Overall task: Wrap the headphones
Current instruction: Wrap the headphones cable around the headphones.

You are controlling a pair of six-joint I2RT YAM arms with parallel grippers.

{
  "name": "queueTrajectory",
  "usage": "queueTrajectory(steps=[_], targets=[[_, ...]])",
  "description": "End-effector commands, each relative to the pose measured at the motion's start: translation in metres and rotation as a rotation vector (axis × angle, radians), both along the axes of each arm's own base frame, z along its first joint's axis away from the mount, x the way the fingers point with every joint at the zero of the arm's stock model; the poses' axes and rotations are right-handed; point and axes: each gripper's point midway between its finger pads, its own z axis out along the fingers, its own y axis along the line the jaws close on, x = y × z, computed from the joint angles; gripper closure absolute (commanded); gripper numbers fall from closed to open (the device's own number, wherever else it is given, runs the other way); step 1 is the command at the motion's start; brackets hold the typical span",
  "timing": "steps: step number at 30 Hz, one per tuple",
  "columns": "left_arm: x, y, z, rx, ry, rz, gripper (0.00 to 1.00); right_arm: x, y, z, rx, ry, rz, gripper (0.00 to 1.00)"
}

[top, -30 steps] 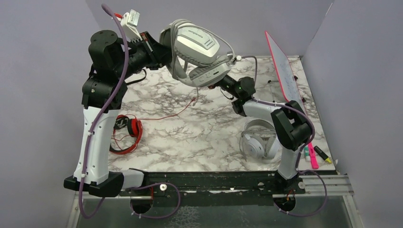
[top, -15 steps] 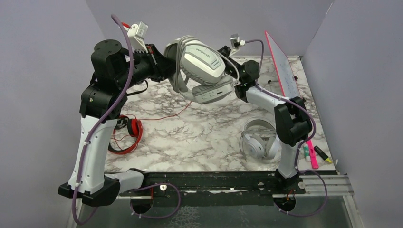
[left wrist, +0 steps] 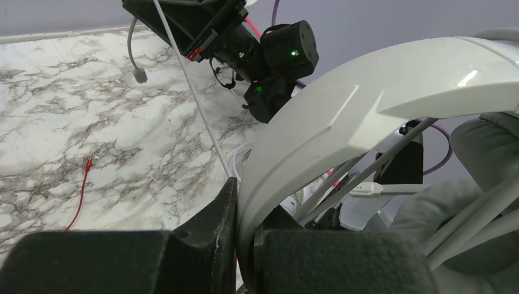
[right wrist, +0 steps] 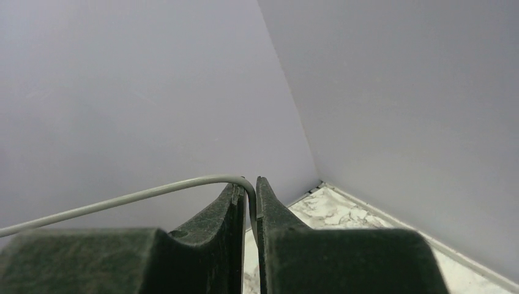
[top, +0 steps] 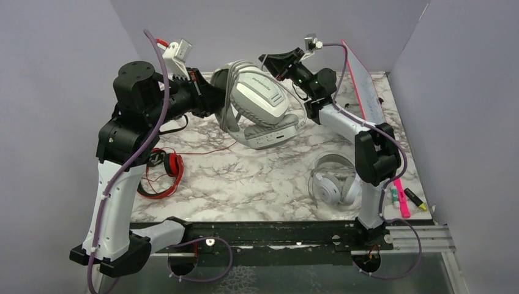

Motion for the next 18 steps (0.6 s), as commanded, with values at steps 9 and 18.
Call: queueTrajectory(steps=[9, 18], targets=[[-0.007, 0.025, -0.031, 0.153, 0.036, 0.112, 1.00, 0.063, -0.068, 0.003, -0.055, 0.136, -0.315, 1.00], [0.053, 0.068, -0.116, 0.613, 0.069, 0.308, 1.00, 0.007, -0.079, 0.004, -0.445, 0.074, -0.052, 1.00]])
